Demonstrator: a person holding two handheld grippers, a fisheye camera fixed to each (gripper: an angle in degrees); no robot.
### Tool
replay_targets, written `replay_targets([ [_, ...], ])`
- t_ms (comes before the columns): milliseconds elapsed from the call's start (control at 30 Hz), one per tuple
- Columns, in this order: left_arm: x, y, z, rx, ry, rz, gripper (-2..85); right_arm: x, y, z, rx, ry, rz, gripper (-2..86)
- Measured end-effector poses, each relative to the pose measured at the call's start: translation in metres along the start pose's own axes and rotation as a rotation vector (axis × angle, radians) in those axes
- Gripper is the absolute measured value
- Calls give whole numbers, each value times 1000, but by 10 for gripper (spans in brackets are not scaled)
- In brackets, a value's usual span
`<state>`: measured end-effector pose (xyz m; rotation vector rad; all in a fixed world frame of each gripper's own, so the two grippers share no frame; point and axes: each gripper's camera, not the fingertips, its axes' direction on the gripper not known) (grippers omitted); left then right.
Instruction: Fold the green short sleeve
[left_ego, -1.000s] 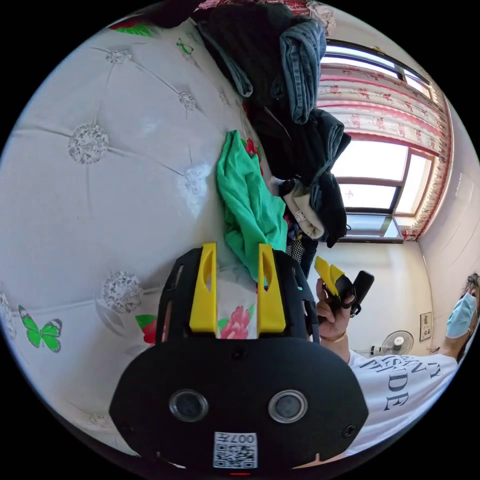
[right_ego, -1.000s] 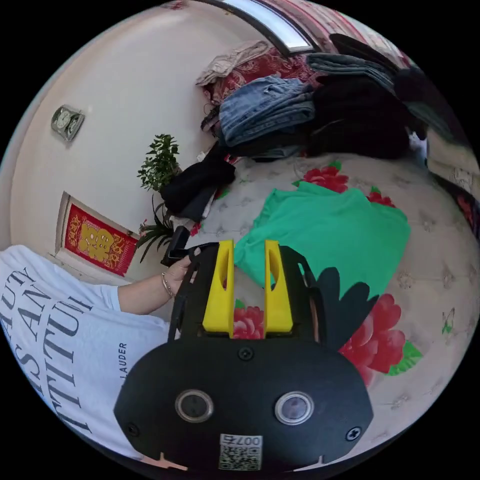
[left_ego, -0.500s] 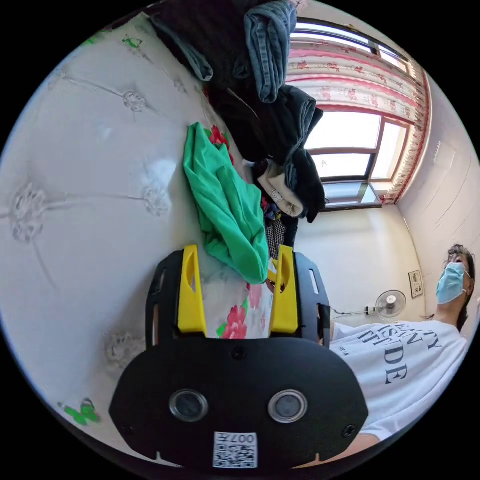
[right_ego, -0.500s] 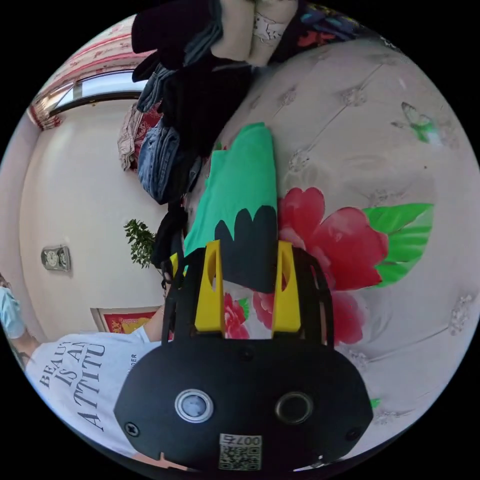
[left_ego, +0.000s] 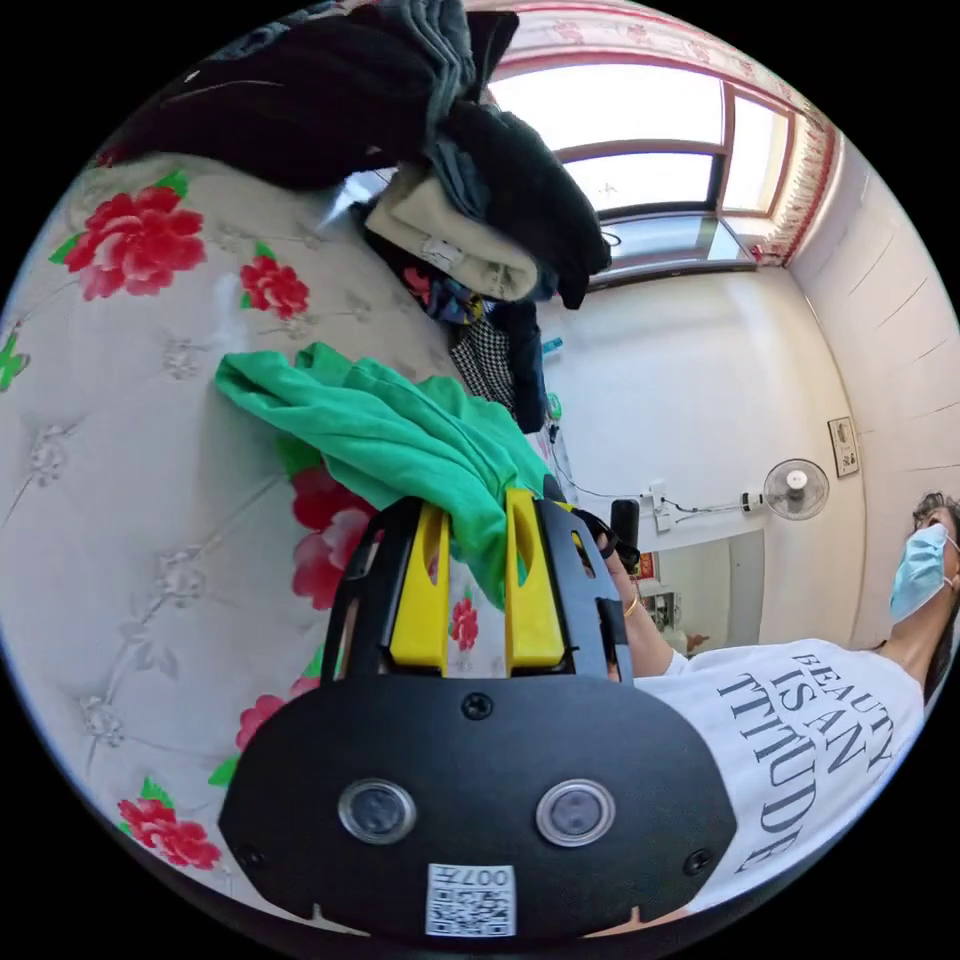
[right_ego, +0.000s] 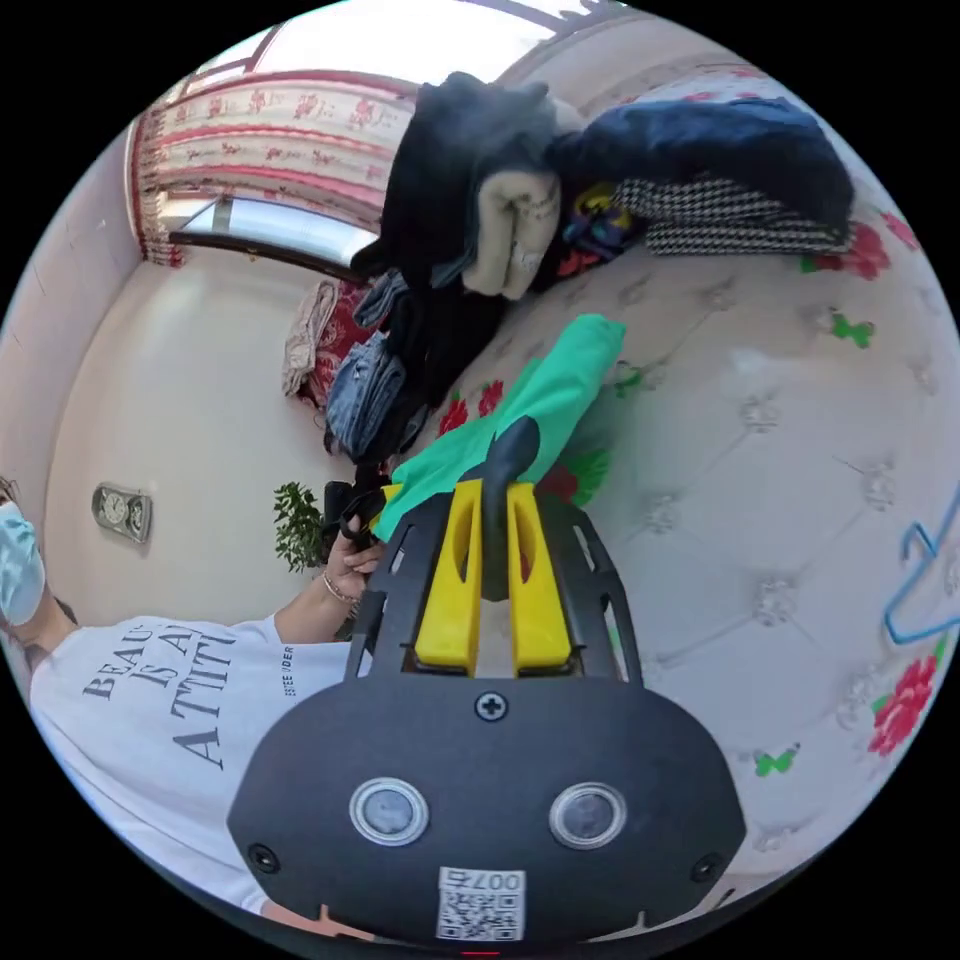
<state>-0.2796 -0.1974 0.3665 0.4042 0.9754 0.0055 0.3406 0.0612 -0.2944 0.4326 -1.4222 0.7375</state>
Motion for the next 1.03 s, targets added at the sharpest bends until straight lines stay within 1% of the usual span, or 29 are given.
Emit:
replay_targets([
  [33, 10, -5, 21, -26, 14, 15, 83, 9, 13, -35, 64, 11, 18, 21],
  [100, 56, -25, 113, -132, 75, 76, 83, 21, 33, -88, 161, 33, 38, 20],
  [133, 71, -31, 137, -161, 87, 98, 83, 27, 46, -125, 229, 54, 48, 20],
  [167, 102, -42, 187, -214, 108, 143, 83, 30, 58, -162, 292, 88, 49, 20],
  [200, 137, -54, 238, -265, 124, 194, 83, 32, 64, -181, 319, 112, 47, 20],
  [233, 156, -59, 264, -290, 130, 219, 84, 33, 73, -218, 371, 169, 49, 20],
  [267, 194, -68, 316, -342, 140, 271, 88, 36, 81, -255, 424, 226, 64, 21],
  [300, 229, -74, 365, -403, 144, 313, 94, 39, 85, -272, 449, 251, 73, 21],
  [333, 244, -75, 387, -435, 142, 335, 97, 45, 91, -303, 501, 307, 96, 22],
  [400, 278, -68, 447, -512, 70, 426, 100, 62, 99, -340, 566, 463, 157, 21],
  [433, 279, -63, 456, -522, 41, 437, 100, 80, 105, -357, 585, 579, 238, 20],
  [467, 272, -53, 467, -546, -13, 453, 99, 100, 111, -365, 565, 687, 333, 19],
  [533, 247, -35, 471, -589, -119, 472, 93, 126, 119, -359, 509, 797, 423, 16],
  [600, 193, -9, 448, -631, -271, 452, 82, 138, 125, -329, 481, 801, 392, 11],
  [633, 177, -4, 437, -630, -301, 433, 82, 143, 126, -297, 449, 781, 341, 8],
  [667, 147, 6, 410, -616, -361, 372, 81, 146, 123, -256, 391, 756, 283, 5],
  [700, 120, 16, 375, -577, -417, 305, 82, 147, 121, -233, 353, 740, 255, 4],
  [733, 107, 21, 355, -548, -448, 270, 82, 147, 116, -183, 264, 700, 196, 2],
  [767, 87, 33, 310, -471, -523, 199, 87, 144, 112, -127, 157, 658, 130, 1],
  [800, 72, 47, 262, -379, -617, 130, 92, 141, 110, -99, 97, 639, 95, 1],
  [833, 67, 55, 236, -326, -668, 94, 94, 133, 109, -45, -26, 615, 27, 0],
  [867, 59, 74, 182, -206, -761, 18, 98, 124, 111, 4, -120, 611, -29, 0],
  [900, 54, 95, 129, -76, -831, -71, 102, 120, 113, 26, -154, 613, -57, 0],
  [933, 52, 107, 102, -7, -856, -123, 104, 110, 118, 65, -217, 612, -116, 1],
  [967, 48, 133, 49, 134, -890, -230, 108, 102, 122, 99, -292, 599, -168, 2],
  [1000, 45, 160, 0, 270, -910, -329, 110, 98, 124, 111, -306, 630, -169, 4],
  [1033, 44, 173, -22, 333, -920, -374, 111, 87, 130, 123, -252, 715, -219, 6],
])
